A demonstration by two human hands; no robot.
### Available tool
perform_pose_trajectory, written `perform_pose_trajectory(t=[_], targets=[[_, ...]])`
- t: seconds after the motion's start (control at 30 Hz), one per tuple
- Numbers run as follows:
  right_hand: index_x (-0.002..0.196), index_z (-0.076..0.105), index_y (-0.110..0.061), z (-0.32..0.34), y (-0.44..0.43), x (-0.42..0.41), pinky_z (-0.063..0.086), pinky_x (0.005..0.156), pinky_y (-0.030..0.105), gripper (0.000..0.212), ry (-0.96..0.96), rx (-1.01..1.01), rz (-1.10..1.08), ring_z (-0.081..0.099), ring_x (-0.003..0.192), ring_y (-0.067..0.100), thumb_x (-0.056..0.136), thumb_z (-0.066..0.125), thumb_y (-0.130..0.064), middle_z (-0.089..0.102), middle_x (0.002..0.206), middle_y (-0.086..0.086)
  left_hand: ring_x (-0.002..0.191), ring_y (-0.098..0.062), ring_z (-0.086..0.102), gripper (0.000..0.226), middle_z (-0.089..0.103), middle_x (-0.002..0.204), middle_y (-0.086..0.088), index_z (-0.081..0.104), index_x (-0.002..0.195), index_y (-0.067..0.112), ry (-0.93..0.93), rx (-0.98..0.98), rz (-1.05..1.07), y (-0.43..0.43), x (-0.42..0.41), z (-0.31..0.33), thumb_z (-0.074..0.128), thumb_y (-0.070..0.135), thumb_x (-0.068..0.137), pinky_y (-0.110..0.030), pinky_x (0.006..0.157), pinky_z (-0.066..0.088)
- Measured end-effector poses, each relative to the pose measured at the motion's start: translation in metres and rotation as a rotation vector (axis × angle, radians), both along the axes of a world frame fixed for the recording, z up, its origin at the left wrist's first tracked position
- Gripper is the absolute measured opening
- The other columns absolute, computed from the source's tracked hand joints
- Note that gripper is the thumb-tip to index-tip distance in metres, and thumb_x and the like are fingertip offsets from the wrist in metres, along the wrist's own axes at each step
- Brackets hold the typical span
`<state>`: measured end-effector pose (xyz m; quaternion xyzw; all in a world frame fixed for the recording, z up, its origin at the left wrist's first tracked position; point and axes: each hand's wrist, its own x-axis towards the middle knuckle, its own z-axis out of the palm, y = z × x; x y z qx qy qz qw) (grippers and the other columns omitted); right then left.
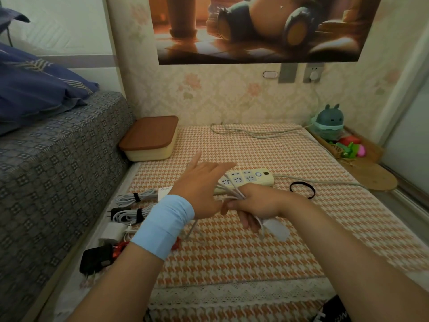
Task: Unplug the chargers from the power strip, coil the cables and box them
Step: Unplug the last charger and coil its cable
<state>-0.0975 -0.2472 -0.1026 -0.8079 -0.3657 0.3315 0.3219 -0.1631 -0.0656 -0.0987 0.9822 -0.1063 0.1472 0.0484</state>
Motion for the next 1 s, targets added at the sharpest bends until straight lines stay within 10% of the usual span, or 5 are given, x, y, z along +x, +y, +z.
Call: perform_pose_trajectory(t=[0.1,0.2,0.43,0.7,1.0], targets=[[0.108,0.07,-0.015,0.002,-0.005,0.006,0.054,0.06,0.031,0.024,-0.017,0.098,-0.087,0.061,0.05,0.023,0.106,0.05,-0.029,0.063,0.059,0.008,0.1,-0.011,0.061,0.028,0.067,0.092,0.013,0.06,0.11,0.034,0.123,-0.133,0.105,0.008,0.0,0.004,0.064,0.045,0.085,-0.036,0.122,0.014],[0.099,0.073,-0.012,0.002,-0.005,0.01,0.058,0.066,0.031,0.027,-0.053,0.159,-0.157,0.062,0.049,0.022,0.104,0.054,-0.03,0.062,0.054,0.011,0.064,-0.014,0.063,0.022,0.064,0.066,0.006,0.066,0.081,0.026,0.226,-0.35,0.169,0.006,-0.002,0.002,0.065,0.047,0.087,-0.031,0.073,0.055],[0.093,0.075,-0.013,0.005,-0.009,0.017,0.049,0.071,0.009,0.027,-0.051,0.232,-0.23,0.063,0.052,0.019,0.103,0.057,-0.03,0.06,0.055,0.013,0.044,-0.014,0.059,0.028,0.064,0.052,-0.002,0.067,0.072,0.024,0.252,-0.5,0.238,0.003,-0.001,0.014,0.068,0.05,0.084,-0.03,0.055,0.053],[0.096,0.075,-0.008,0.013,-0.023,0.03,0.057,0.063,0.038,0.02,0.099,0.498,-0.433,0.047,0.04,0.018,0.1,0.06,-0.019,0.041,0.047,0.003,0.056,-0.015,0.063,0.041,0.068,0.058,-0.001,0.058,0.067,0.015,0.361,-0.704,0.088,0.027,-0.009,0.026,0.049,0.039,0.099,-0.037,0.077,0.053],[0.093,0.073,-0.007,0.013,-0.006,0.015,0.048,0.059,0.036,0.043,0.193,0.396,-0.269,0.044,0.044,0.022,0.093,0.061,-0.048,0.04,0.059,0.003,0.045,-0.009,0.026,0.031,0.029,0.055,0.006,0.053,0.083,0.012,0.141,-1.539,0.176,0.018,-0.003,0.025,0.041,0.031,0.104,-0.026,0.048,0.045]])
